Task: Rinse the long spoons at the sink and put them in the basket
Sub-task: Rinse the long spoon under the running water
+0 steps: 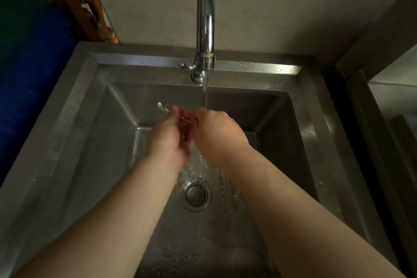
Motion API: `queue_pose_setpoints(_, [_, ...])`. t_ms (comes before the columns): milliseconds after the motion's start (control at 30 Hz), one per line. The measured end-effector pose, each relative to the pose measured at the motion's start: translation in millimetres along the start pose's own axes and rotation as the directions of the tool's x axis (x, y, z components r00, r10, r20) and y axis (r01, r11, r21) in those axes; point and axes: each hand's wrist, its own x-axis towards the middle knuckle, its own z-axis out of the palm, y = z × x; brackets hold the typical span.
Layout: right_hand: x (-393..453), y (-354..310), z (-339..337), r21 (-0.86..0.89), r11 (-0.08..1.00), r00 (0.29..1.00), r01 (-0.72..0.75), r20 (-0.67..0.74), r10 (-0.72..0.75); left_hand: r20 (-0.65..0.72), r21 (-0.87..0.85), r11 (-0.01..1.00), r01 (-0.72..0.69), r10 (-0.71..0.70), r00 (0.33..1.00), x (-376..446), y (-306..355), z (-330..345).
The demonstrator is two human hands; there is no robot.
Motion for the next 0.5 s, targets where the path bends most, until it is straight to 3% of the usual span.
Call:
queue_pose_setpoints(233, [2.6, 7.4, -15.4, -0.150, 0.989, 0.996, 0.007, 0.093, 0.008, -0.131, -0.039, 0.999, -0.028, 0.022, 0.991, 15.3, 9.5, -12.8])
queue_pose_setpoints(367, [0.1, 13.9, -30.9, -0.245, 0.969, 0.998, -0.035, 0.042, 0.047, -0.235, -0.076, 0.996, -0.039, 0.020, 0.972, 25.2, 13.7, -28.7])
queue_pose_setpoints(433, [-0.1, 11.9, -36.6, -0.226, 0.974, 0.999, -0.033, -0.011, 0.032, -0.265, -0.102, 0.995, -0.015, -0.012, 0.964, 27.8, 10.4, -35.3])
queue_pose_setpoints(500, [-0.8, 8.0, -39.6, -0.092, 0.996, 0.997, 0.010, -0.081, -0.017, -0.278, -0.130, 0.991, 0.013, -0.049, 0.959, 29.7, 5.8, -40.0])
